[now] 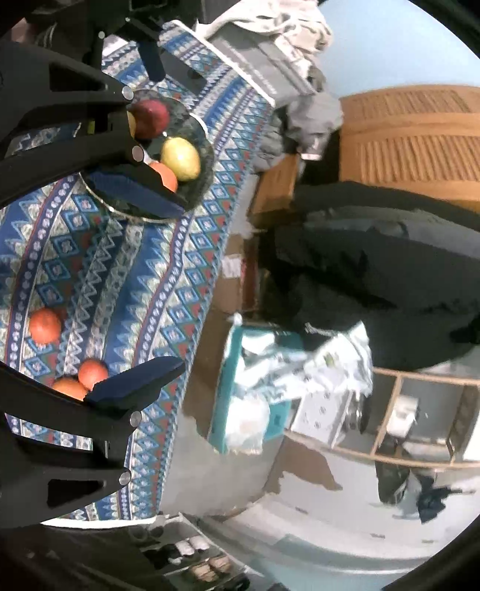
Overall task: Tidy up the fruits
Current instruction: 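Withdraw both tools from the plate back toward the remaining fruit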
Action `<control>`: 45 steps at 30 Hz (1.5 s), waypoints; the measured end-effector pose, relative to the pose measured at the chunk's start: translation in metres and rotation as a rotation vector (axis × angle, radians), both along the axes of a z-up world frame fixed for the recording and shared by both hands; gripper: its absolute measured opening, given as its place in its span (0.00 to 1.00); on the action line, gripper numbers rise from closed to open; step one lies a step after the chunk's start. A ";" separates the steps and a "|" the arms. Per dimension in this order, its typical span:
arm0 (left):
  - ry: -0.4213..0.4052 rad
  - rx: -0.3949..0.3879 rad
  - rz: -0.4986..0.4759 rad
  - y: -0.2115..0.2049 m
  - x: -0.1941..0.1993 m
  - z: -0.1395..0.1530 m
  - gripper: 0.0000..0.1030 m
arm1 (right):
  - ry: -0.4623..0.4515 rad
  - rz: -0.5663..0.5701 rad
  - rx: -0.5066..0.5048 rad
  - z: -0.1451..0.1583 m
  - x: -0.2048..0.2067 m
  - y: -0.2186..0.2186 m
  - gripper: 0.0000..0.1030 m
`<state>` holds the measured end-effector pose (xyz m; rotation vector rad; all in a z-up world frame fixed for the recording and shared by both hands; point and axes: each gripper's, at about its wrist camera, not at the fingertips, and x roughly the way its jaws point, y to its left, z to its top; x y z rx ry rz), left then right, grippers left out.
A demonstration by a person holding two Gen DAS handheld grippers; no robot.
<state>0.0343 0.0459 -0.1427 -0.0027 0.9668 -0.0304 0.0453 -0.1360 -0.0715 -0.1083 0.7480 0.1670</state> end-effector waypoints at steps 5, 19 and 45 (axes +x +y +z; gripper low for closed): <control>-0.019 0.002 -0.035 -0.018 -0.003 0.010 0.84 | -0.040 -0.053 0.011 0.012 -0.013 -0.028 0.78; -0.049 0.022 -0.139 -0.075 -0.011 0.024 0.84 | -0.085 -0.178 0.017 0.022 -0.044 -0.099 0.82; 0.111 0.011 -0.279 -0.161 -0.008 -0.021 0.84 | 0.076 -0.321 0.073 -0.044 -0.067 -0.194 0.82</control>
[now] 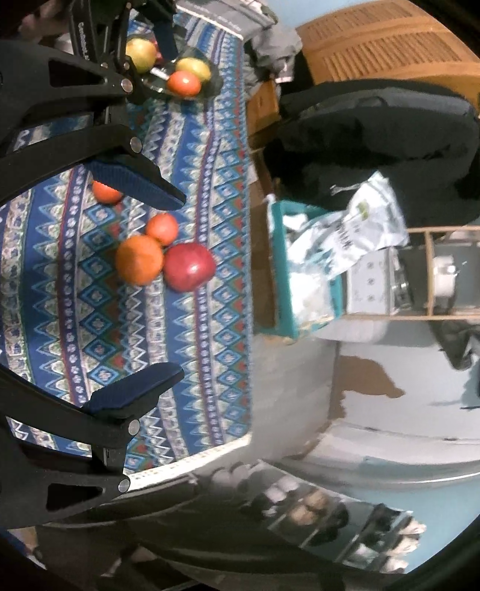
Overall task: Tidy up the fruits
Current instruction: 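Withdraw both tools from the plate back toward the remaining fruit, then grasp an orange with the left tool while the right tool approaches another large orange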
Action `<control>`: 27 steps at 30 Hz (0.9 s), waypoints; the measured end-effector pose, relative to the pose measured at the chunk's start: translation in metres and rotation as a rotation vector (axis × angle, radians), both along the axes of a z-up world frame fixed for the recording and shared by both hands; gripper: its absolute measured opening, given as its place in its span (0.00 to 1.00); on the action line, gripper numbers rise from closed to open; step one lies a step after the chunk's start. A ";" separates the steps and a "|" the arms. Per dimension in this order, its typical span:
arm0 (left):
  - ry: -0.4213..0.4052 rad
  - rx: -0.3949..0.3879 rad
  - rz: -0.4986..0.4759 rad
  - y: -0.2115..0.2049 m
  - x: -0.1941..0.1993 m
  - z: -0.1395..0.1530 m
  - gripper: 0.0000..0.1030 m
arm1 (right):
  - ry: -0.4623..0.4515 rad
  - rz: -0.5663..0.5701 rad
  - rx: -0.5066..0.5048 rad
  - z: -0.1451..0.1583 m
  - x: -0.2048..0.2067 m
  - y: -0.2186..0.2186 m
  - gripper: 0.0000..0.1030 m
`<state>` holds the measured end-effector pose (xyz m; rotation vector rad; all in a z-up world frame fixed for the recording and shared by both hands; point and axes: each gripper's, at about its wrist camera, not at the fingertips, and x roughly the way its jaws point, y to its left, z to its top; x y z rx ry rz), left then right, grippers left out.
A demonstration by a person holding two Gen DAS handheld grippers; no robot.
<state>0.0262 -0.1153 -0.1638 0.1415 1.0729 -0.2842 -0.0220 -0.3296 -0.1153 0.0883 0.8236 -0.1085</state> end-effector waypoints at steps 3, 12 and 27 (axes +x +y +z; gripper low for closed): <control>0.034 0.002 -0.003 -0.006 0.002 -0.013 0.84 | 0.045 -0.014 -0.001 -0.017 0.001 -0.006 0.82; 0.086 0.049 -0.047 -0.026 0.006 -0.052 0.84 | 0.175 -0.021 -0.002 -0.063 0.009 -0.010 0.82; 0.183 0.046 -0.091 -0.050 0.015 -0.101 0.84 | 0.283 -0.046 0.015 -0.103 0.014 -0.020 0.82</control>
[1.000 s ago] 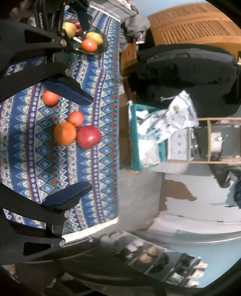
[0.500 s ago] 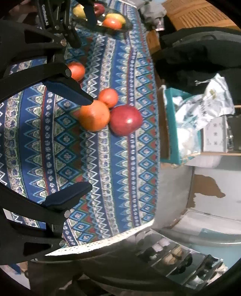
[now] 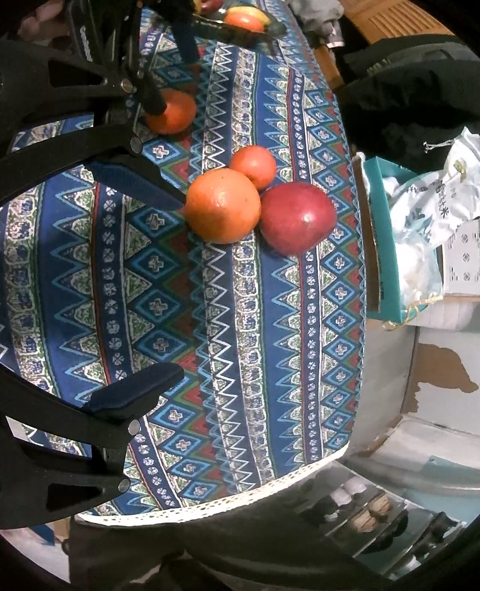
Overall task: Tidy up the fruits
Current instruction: 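Grasp an orange with the left tool while the right tool approaches another large orange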
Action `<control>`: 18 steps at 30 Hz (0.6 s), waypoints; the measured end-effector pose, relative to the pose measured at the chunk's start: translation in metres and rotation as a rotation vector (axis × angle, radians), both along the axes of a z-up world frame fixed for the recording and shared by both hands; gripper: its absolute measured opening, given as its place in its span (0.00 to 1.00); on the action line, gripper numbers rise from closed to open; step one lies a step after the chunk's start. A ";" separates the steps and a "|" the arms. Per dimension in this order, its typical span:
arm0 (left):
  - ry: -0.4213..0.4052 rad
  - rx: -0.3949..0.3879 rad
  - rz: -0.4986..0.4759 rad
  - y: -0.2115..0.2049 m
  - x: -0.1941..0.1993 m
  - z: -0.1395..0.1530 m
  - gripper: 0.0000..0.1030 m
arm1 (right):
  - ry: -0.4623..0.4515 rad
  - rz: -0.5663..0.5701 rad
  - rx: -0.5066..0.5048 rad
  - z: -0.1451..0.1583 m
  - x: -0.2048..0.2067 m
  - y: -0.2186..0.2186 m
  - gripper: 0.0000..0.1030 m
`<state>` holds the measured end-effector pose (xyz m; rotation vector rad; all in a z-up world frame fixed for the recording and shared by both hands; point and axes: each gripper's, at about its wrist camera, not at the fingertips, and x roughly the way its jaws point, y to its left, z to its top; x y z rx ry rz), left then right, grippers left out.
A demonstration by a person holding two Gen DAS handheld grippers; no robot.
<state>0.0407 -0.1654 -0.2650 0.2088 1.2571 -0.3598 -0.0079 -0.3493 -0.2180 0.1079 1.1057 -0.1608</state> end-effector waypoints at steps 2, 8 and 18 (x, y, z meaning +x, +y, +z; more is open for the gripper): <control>0.004 -0.003 -0.001 -0.002 0.001 -0.004 0.84 | 0.004 -0.002 -0.001 -0.002 0.001 -0.001 0.82; 0.019 -0.013 -0.020 -0.007 0.001 -0.013 0.67 | 0.014 0.006 0.003 -0.007 0.005 0.000 0.82; 0.028 -0.029 -0.065 -0.015 -0.002 -0.018 0.46 | 0.024 0.022 0.019 -0.015 0.013 0.003 0.82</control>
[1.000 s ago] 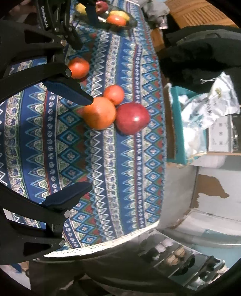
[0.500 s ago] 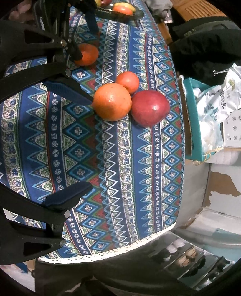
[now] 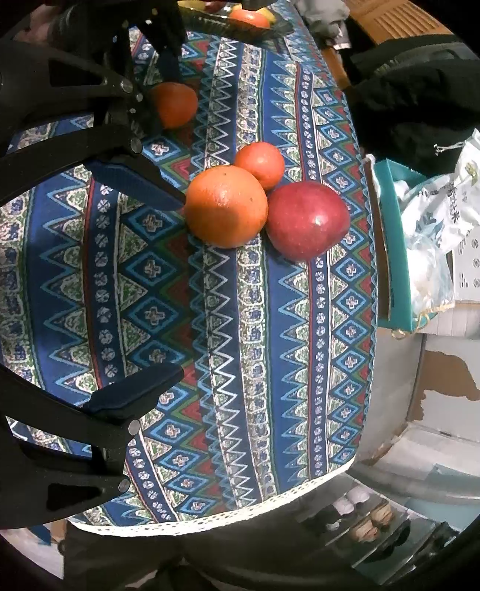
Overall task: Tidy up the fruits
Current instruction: 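Grasp an orange with the left tool while the right tool approaches another large orange, then grasp and lift the large orange with the right tool while the left tool holds its orange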
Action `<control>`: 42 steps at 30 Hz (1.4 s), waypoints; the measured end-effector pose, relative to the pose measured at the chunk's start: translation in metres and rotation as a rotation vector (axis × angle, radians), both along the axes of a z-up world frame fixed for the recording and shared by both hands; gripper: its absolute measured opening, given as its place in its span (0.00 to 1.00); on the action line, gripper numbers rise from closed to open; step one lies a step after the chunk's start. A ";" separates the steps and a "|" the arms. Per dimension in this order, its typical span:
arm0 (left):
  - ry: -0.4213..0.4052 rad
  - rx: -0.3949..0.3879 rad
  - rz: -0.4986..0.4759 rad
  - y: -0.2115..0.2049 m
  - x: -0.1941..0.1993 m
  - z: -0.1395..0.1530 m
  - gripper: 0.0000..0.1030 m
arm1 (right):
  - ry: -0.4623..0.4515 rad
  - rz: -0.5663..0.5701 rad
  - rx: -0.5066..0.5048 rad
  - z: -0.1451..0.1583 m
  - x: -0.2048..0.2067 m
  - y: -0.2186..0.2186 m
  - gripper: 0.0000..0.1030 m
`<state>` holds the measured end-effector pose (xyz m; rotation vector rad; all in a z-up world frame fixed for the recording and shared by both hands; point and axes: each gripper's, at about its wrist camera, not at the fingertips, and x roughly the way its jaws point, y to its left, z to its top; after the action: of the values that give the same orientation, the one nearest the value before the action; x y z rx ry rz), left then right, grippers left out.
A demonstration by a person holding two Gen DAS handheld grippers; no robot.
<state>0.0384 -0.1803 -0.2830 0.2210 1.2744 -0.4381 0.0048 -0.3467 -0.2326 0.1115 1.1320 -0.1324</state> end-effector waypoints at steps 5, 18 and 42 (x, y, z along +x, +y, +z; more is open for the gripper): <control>-0.040 -0.008 0.027 0.010 0.013 0.013 0.46 | -0.005 0.039 0.036 -0.002 0.008 0.007 0.82; -0.070 -0.009 0.104 0.040 0.039 0.022 0.46 | 0.000 0.128 0.105 -0.022 0.042 0.028 0.82; -0.076 -0.025 0.108 0.047 0.031 0.031 0.46 | 0.043 0.141 0.078 -0.045 0.058 0.047 0.62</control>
<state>0.0698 -0.1338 -0.2525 0.1454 1.1993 -0.3503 0.0630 -0.3002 -0.2772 0.0982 1.1844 0.0354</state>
